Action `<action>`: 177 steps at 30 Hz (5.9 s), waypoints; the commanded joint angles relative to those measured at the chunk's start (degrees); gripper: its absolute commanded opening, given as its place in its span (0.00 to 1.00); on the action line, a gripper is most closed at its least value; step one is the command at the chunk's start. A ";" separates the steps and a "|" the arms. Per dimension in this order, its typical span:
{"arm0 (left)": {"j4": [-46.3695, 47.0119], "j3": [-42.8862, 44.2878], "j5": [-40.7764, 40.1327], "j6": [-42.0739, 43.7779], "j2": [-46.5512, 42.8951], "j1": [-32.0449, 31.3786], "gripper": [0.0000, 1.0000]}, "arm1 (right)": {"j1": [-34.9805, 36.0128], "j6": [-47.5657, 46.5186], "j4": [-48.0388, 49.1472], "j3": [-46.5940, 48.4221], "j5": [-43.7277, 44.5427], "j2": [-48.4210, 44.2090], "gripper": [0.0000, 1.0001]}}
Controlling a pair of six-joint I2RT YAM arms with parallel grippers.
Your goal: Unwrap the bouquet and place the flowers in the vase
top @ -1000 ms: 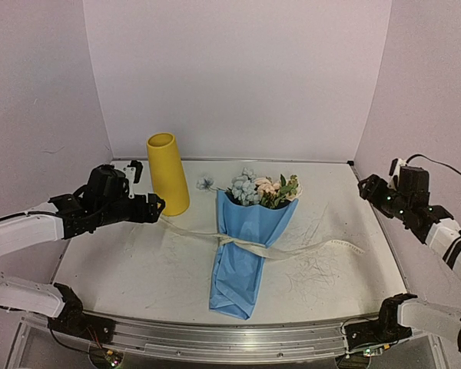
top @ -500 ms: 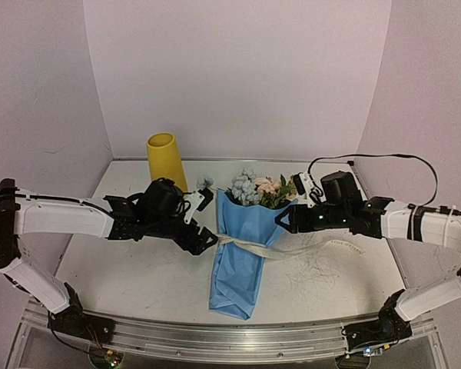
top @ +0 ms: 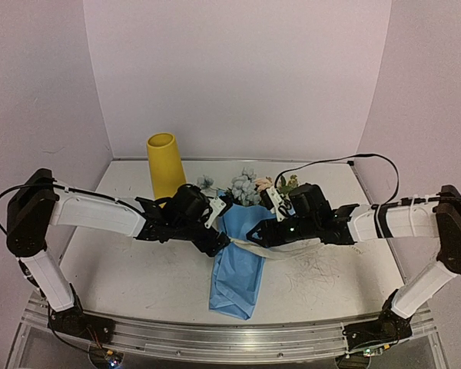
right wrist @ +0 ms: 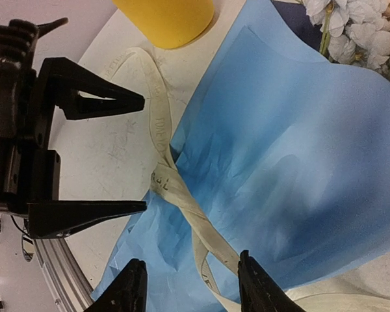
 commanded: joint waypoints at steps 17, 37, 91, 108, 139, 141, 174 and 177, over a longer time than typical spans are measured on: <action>4.35 -2.00 -9.83 -11.75 6.69 0.01 0.88 | 4.43 14.93 4.97 -11.24 12.13 -4.83 0.72; 6.95 -2.07 -6.87 -13.07 1.21 0.13 0.77 | 4.43 -5.87 -12.70 12.74 13.32 7.47 0.41; 0.86 8.40 14.88 2.02 9.53 3.11 0.65 | 4.59 -6.28 -17.06 3.86 13.73 3.32 0.44; -0.49 9.67 16.37 5.01 10.35 3.38 0.65 | 4.58 -4.88 -17.85 1.85 16.75 -3.34 0.00; -7.51 16.57 15.27 9.23 16.80 3.46 0.49 | 4.54 6.10 -15.83 -6.03 21.57 -6.16 0.00; -7.72 16.91 14.76 9.23 17.05 3.42 0.43 | 4.57 5.83 -15.62 -5.82 21.04 -5.96 0.00; 4.41 -0.99 8.44 -7.02 -0.38 5.78 0.47 | 4.60 -1.86 -15.41 -1.92 15.85 -11.39 0.53; 4.36 0.38 9.44 -4.01 -0.26 5.76 0.48 | 5.06 -3.98 -15.21 0.99 14.06 -8.94 0.54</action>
